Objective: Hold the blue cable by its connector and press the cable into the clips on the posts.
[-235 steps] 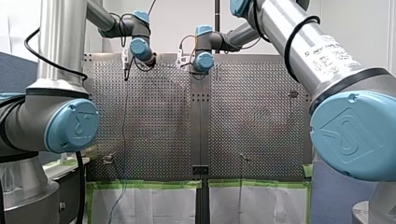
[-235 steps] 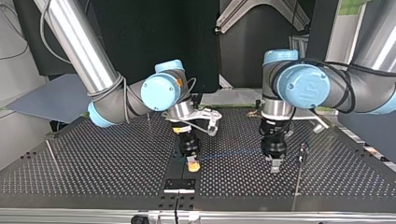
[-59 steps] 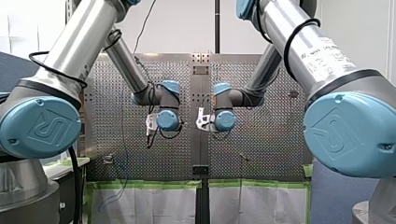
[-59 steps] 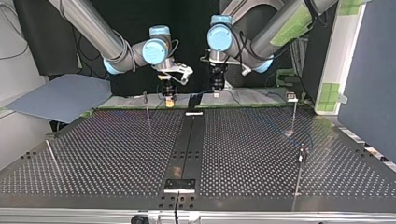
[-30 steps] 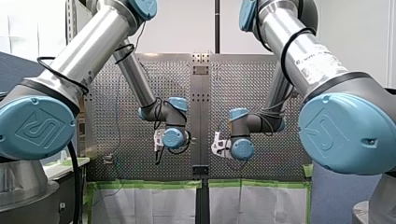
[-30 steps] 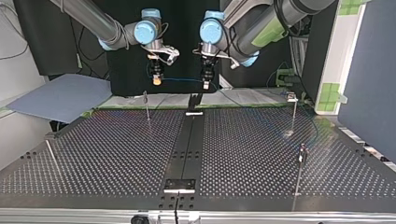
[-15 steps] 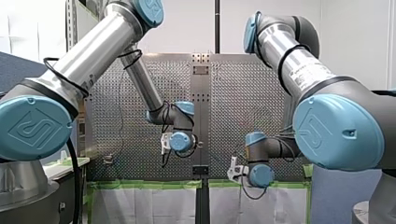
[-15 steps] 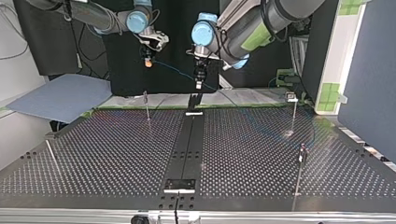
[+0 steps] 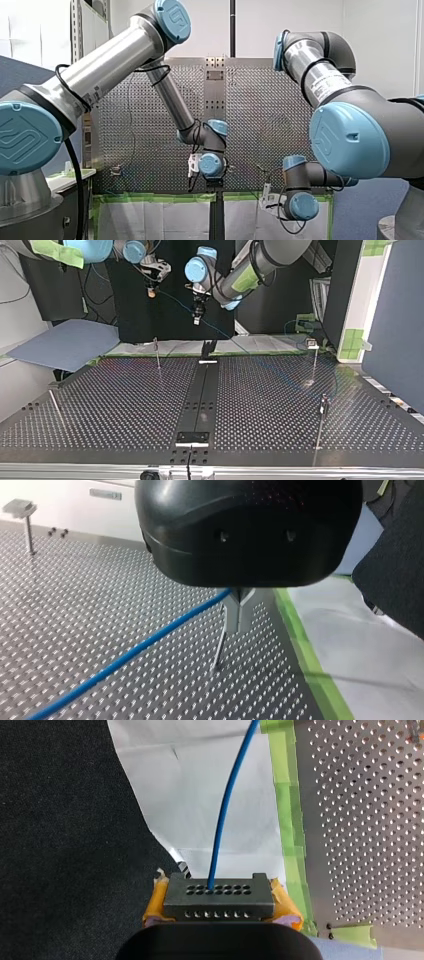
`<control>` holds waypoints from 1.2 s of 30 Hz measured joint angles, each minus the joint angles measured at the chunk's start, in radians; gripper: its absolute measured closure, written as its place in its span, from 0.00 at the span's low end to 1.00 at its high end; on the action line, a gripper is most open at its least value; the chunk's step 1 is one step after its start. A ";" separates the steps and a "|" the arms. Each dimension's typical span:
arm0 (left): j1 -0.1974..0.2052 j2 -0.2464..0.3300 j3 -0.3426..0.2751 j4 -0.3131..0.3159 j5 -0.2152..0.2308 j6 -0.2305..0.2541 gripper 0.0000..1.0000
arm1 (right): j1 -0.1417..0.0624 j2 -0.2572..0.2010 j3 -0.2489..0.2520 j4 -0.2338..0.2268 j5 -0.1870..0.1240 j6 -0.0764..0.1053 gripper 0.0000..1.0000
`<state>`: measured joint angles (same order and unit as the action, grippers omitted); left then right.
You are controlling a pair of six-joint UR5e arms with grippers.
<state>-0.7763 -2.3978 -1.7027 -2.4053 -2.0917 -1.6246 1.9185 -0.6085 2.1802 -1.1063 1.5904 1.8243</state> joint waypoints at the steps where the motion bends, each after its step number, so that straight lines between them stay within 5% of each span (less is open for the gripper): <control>1: -0.004 -0.009 0.010 0.001 0.000 0.000 1.00 | -0.011 -0.001 0.011 -0.011 -0.011 -0.001 1.00; 9: -0.020 -0.092 0.093 0.004 -0.002 0.012 1.00 | -0.082 -0.050 0.035 -0.082 -0.082 -0.032 1.00; 16: -0.027 -0.166 0.167 0.012 0.002 0.014 1.00 | -0.150 -0.118 0.016 -0.151 -0.151 -0.001 1.00; 24: -0.044 -0.239 0.233 0.002 -0.001 0.005 1.00 | -0.222 -0.190 0.003 -0.222 -0.220 -0.007 1.00; 30: -0.059 -0.281 0.270 0.003 -0.003 -0.028 1.00 | -0.279 -0.240 -0.001 -0.286 -0.238 -0.038 1.00; 36: -0.066 -0.287 0.308 0.001 -0.006 -0.073 1.00 | -0.291 -0.215 -0.005 -0.321 -0.237 -0.074 1.00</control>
<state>-0.8422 -2.6846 -1.3945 -2.4041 -2.0973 -1.6979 1.6277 -0.8235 2.1750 -1.4276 1.3535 1.7503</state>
